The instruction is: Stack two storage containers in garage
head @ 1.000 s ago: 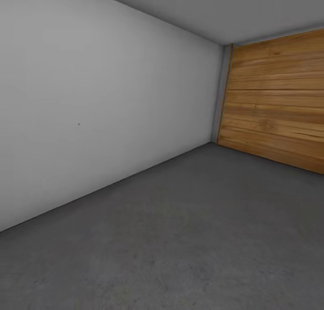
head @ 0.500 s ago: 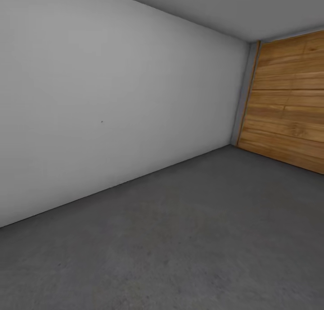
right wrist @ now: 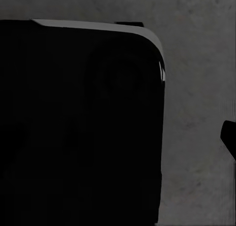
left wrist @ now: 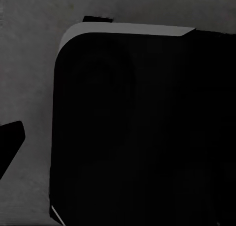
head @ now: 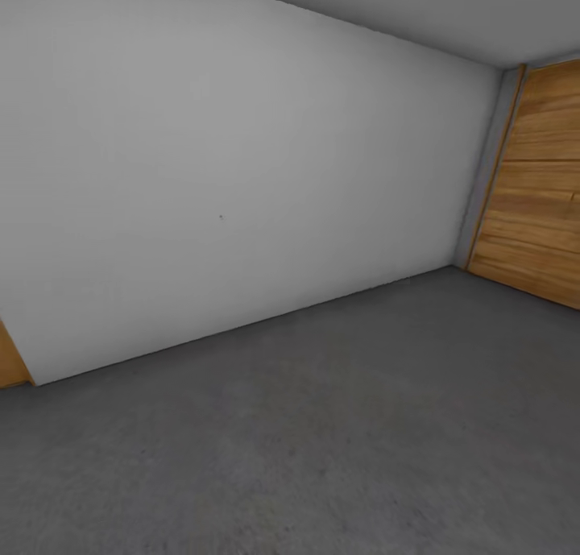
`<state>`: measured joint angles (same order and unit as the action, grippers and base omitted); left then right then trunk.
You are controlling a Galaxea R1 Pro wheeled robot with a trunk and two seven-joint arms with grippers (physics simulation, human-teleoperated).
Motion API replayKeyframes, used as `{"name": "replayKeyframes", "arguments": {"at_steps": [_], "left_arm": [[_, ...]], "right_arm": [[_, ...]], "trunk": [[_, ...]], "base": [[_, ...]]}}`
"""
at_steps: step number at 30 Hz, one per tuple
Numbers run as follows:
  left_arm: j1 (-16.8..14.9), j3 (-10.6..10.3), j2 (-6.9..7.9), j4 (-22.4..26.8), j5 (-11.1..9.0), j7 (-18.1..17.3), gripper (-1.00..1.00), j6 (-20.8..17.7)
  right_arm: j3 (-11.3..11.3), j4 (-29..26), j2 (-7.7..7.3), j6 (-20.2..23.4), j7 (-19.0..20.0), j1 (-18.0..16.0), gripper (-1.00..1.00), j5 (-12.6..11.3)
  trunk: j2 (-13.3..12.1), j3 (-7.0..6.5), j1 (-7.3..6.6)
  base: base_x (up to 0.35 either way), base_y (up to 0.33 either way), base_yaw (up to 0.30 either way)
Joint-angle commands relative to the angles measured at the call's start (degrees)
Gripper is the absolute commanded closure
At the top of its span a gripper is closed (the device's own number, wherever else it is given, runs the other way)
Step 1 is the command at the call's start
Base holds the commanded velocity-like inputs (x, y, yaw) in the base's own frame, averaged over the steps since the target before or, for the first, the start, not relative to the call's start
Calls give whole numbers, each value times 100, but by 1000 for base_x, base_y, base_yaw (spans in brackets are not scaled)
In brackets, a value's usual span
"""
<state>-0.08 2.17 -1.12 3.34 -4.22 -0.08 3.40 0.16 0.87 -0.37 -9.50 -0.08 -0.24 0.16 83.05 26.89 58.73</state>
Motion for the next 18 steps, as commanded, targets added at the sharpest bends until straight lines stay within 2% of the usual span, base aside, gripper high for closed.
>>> {"name": "replayKeyframes", "arguments": {"at_steps": [1,18], "left_arm": [[-1,18,-2,0,-44,-1,-100,12],[-1,18,-2,0,-44,-1,-100,12]], "right_arm": [[2,9,2,-41,-1,-3,-100,4],[2,9,3,-17,-1,-3,-100,5]], "trunk": [[2,4,0],[2,4,0]], "base": [[0,0,284],[0,0,294]]}}
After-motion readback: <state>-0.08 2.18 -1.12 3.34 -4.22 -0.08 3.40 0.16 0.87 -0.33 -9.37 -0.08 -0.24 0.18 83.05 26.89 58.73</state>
